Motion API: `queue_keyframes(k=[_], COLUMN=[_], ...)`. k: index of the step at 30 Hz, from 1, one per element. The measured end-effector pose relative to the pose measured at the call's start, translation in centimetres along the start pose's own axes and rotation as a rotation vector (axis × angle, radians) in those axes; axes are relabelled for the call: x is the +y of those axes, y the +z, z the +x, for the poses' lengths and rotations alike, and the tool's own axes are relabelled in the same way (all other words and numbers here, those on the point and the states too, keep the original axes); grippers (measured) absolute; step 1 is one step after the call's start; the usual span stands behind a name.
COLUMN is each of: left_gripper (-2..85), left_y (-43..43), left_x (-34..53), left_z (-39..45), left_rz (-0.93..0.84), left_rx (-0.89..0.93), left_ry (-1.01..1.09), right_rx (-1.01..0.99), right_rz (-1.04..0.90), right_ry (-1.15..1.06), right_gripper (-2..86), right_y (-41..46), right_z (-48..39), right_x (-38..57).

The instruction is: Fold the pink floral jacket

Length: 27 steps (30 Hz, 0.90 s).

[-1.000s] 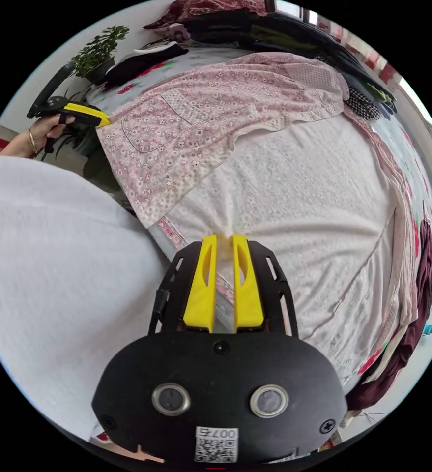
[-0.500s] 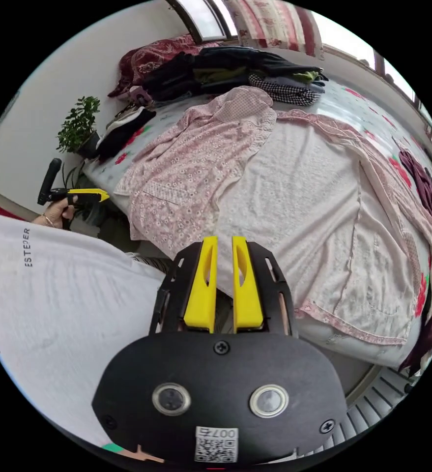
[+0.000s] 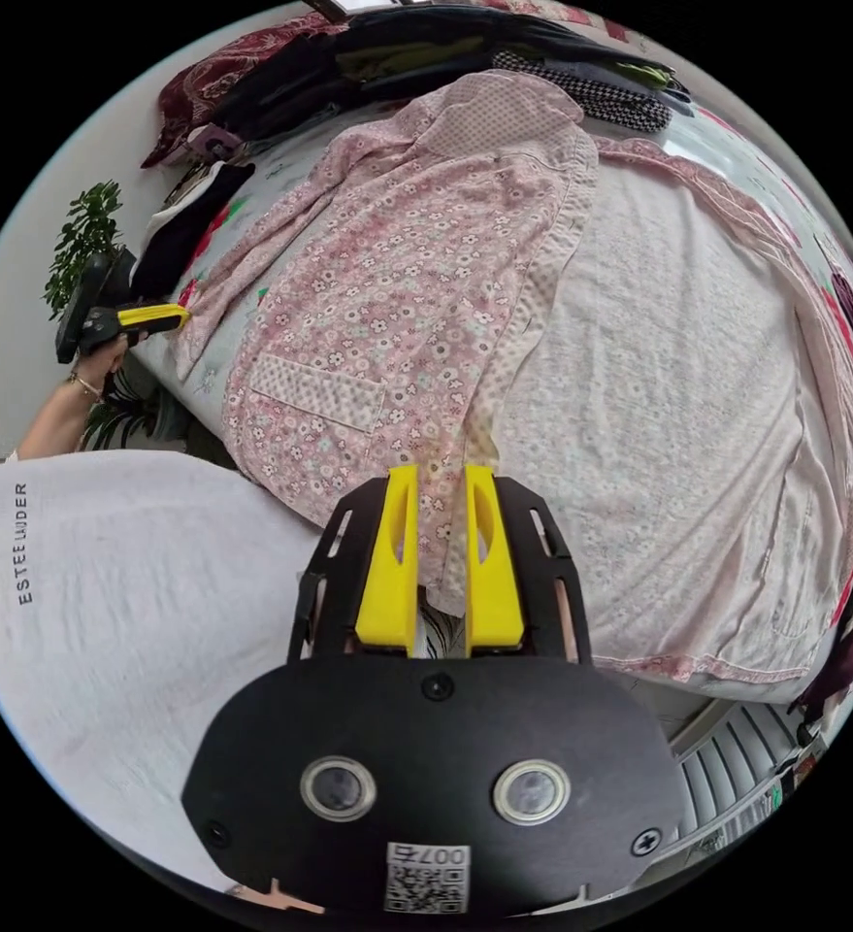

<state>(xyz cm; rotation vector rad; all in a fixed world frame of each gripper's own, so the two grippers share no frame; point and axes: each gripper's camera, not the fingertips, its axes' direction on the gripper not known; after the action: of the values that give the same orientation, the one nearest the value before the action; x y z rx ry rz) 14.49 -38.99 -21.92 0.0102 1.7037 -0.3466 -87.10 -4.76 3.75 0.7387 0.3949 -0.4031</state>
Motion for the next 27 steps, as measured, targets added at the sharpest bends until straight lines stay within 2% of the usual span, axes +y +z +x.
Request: queue_keyframes(k=[2, 3, 6, 8, 11, 14, 19, 21, 23, 26, 27], left_gripper=[0.3, 0.4, 2.5, 4.8, 7.4, 8.4, 7.0, 7.4, 9.2, 11.7, 12.1], left_y=[0.4, 0.4, -0.7, -2.3, -4.2, -6.3, -11.4, -13.0, -13.1, -9.3, -8.2], left_x=[1.3, 1.7, 4.3, 6.2, 6.4, 4.7, 1.9, -0.1, -4.9, -12.3, -13.6], left_z=[-4.8, -6.4, -14.6, -19.3, -20.6, -19.5, -18.3, -18.0, -16.1, -11.7, -10.7], left_rz=[-0.055, -0.061, -0.048, 0.016, 0.083, 0.095, 0.195, 0.302, 0.426, 0.392, 0.362], left_rx=[-0.199, -0.217, -0.126, 0.005, 0.030, -0.036, -0.234, -0.139, 0.139, 0.416, 0.444], left_ry=[-0.044, -0.080, -0.355, -0.570, -0.693, -0.702, -0.730, -0.677, -0.465, -0.192, -0.150], right_rx=[-0.011, -0.010, -0.015, -0.060, -0.217, -0.421, -0.542, -0.564, -0.578, -0.636, -0.651], right_rz=[0.003, 0.013, 0.086, 0.166, 0.265, 0.342, 0.362, 0.332, 0.277, 0.195, 0.189], right_ry=[0.023, 0.027, 0.061, 0.103, 0.202, 0.324, 0.449, 0.484, 0.516, 0.528, 0.530], right_gripper=[5.6, 5.6, 5.3, 5.2, 5.1, 4.9, 4.7, 4.4, 3.8, 2.5, 2.2], right_y=[-0.9, -1.2, -3.8, -6.1, -8.3, -9.6, -9.1, -8.0, -6.3, -4.1, -4.0], right_z=[1.0, 1.3, 3.6, 6.4, 11.5, 17.0, 23.4, 25.4, 27.4, 28.5, 28.6], right_x=[-0.2, -0.3, -1.3, -3.0, -6.2, -9.9, -15.8, -17.9, -20.3, -22.5, -22.7])
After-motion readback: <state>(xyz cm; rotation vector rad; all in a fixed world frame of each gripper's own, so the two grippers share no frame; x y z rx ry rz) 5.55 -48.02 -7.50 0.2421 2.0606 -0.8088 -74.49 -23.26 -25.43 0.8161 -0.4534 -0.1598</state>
